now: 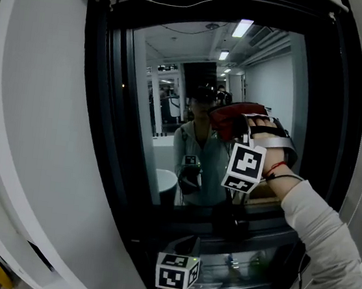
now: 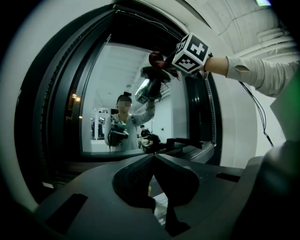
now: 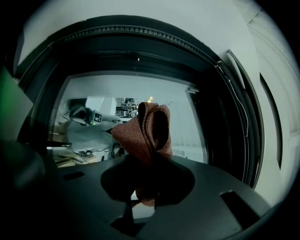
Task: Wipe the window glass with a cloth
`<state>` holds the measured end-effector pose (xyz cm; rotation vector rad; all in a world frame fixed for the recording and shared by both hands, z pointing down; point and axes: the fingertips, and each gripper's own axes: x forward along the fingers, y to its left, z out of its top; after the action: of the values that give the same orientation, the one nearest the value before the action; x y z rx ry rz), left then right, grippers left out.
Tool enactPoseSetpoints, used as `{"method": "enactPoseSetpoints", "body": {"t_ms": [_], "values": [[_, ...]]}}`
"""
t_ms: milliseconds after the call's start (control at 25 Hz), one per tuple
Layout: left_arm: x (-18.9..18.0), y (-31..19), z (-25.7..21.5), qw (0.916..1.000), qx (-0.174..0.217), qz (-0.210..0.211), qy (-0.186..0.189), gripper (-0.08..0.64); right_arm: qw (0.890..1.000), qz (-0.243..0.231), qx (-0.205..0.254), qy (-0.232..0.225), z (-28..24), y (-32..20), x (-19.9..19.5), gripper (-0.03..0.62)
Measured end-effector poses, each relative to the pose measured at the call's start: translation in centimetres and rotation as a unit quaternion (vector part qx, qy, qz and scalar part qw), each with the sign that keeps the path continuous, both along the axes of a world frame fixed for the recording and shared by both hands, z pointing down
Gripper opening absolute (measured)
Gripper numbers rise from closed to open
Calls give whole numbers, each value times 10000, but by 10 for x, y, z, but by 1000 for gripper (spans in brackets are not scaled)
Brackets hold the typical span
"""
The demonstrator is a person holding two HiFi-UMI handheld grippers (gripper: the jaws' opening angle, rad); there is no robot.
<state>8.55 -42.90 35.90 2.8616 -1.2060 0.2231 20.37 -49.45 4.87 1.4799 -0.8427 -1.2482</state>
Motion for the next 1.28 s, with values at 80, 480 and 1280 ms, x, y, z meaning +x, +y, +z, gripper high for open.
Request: {"method": "enactPoseSetpoints", "body": {"t_ms": [80,480,1280], "values": [[-1,0,2,10000,-18,-3,3,5,10000,0,-86,24,14,0,0,51],[-3,0,7,10000,-45,-3,65,5,9984,-74,-525,-187,86,-2,1,51],[1,3,13,9998,-150,30,105,5,9870,-143,-1525,-485,204,-5,-4,51]]}}
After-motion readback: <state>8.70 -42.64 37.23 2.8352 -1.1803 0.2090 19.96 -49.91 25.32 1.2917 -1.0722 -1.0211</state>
